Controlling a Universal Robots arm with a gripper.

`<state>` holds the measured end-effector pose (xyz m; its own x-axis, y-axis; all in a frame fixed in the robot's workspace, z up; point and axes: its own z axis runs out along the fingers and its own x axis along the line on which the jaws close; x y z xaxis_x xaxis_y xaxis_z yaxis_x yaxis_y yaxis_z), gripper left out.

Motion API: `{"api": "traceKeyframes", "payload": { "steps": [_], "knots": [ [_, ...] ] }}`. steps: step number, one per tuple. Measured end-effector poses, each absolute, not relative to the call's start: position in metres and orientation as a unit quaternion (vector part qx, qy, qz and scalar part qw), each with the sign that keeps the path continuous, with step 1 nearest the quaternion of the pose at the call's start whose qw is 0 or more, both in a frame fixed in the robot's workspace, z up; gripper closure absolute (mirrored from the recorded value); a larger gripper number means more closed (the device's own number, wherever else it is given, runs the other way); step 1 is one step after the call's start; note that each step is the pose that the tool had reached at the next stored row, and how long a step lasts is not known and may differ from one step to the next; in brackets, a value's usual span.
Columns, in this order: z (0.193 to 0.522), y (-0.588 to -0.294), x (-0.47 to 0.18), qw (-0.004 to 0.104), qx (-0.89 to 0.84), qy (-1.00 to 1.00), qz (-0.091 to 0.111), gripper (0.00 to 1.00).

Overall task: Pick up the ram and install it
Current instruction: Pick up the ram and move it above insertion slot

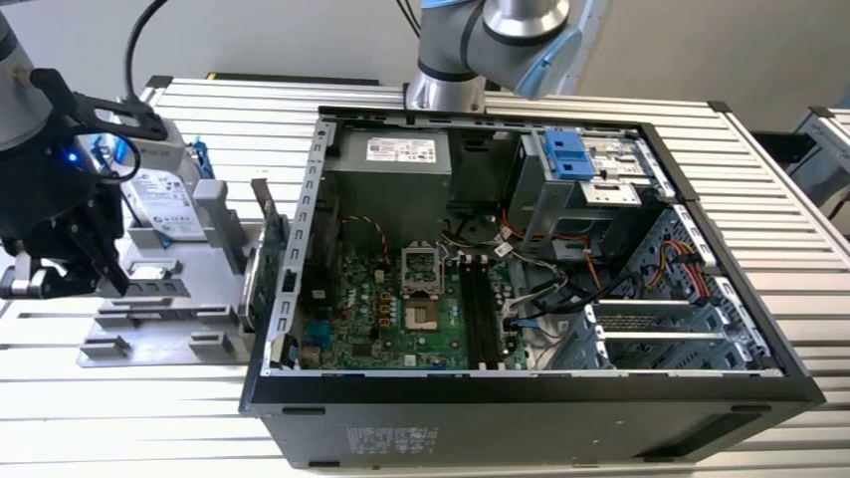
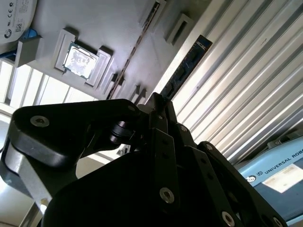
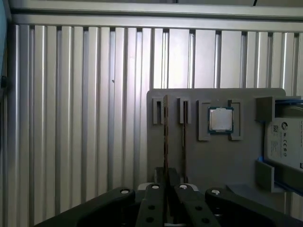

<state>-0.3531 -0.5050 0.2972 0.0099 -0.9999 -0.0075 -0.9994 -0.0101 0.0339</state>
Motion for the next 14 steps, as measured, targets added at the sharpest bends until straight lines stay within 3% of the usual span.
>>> {"api": "traceKeyframes", "payload": {
  "steps": [14],
  "knots": [
    [0.3064,-0.5049,-0.3531,0.009,0.711,-0.703,-0.015,1.00]
  ]
}}
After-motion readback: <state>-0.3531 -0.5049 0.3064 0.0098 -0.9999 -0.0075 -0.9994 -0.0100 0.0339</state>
